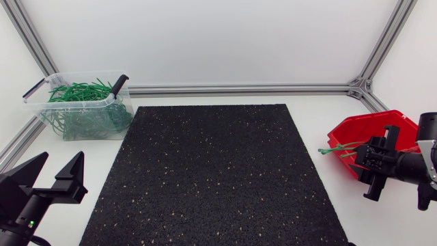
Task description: Take a green cable tie from the red box, thread the tail through the head to close it, then place it in the transparent bin on the left.
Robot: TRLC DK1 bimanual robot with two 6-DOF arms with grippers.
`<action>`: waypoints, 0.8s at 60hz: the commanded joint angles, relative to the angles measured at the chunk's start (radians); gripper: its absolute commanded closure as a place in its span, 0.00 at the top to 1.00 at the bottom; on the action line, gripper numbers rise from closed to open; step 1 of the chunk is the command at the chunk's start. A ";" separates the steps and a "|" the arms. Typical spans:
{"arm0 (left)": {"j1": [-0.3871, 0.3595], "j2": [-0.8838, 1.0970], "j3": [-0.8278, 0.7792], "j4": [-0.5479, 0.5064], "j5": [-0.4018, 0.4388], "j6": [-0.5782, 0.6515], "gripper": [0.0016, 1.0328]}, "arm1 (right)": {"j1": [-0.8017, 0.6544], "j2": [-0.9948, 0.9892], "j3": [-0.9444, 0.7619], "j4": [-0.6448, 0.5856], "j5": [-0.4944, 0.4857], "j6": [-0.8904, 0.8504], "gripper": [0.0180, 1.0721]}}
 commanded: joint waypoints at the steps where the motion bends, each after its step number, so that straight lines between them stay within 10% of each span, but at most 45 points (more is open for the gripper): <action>1: -0.004 0.009 -0.039 -0.024 0.000 -0.012 0.96 | -0.006 0.018 -0.021 0.019 -0.010 0.003 0.48; 32: -0.004 0.012 -0.039 -0.024 0.000 -0.012 0.96 | 0.006 0.075 -0.018 0.091 -0.021 0.046 0.34; 48: -0.004 0.014 -0.039 -0.024 0.000 -0.012 0.96 | 0.006 0.107 -0.014 0.131 -0.021 0.052 0.10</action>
